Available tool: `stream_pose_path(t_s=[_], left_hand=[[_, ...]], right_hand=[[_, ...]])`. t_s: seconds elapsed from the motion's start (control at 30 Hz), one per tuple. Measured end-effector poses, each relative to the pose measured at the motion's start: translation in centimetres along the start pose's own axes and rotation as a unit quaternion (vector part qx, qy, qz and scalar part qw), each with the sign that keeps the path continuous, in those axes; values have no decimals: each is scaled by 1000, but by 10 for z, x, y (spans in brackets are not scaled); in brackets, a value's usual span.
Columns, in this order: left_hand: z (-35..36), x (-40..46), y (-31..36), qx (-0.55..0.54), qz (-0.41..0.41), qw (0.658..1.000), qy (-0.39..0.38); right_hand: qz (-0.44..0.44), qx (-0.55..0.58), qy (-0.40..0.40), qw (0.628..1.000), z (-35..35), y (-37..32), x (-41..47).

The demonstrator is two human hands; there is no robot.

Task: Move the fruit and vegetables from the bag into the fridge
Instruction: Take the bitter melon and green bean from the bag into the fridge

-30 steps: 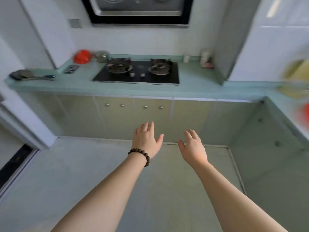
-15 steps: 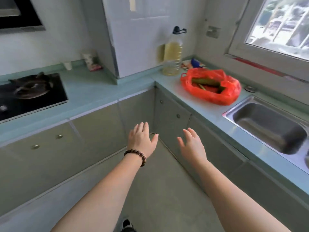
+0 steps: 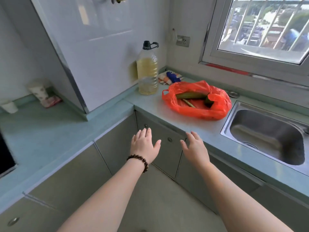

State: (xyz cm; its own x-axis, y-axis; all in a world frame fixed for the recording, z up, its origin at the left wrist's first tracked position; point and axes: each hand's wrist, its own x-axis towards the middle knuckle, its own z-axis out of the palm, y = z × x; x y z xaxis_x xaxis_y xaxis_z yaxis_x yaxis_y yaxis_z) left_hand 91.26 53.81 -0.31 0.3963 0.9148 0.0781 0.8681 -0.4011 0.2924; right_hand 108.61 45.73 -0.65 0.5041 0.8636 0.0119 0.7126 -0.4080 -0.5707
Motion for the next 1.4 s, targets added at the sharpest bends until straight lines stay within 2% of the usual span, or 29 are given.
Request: stream_pose_path(t_s=[0.23,0.63,0.87,1.2,1.4], left_hand=[[-1,97,-12,-18,55,998,-27],[53,224,33,-37,149,985,-81],[84,341,83,-29,192,979,-65],[139,436,130,-11,274,954,-119],[161,473,114,55,230,962,-135]], right_hand=[[55,-1,22,998,12,-18,65],[137,-5,81,987,5,43,170],[139,25,120,983,-6,74,276],[123,3,25,992,29,98,380],[109,-64,-14,992,54,97,405]])
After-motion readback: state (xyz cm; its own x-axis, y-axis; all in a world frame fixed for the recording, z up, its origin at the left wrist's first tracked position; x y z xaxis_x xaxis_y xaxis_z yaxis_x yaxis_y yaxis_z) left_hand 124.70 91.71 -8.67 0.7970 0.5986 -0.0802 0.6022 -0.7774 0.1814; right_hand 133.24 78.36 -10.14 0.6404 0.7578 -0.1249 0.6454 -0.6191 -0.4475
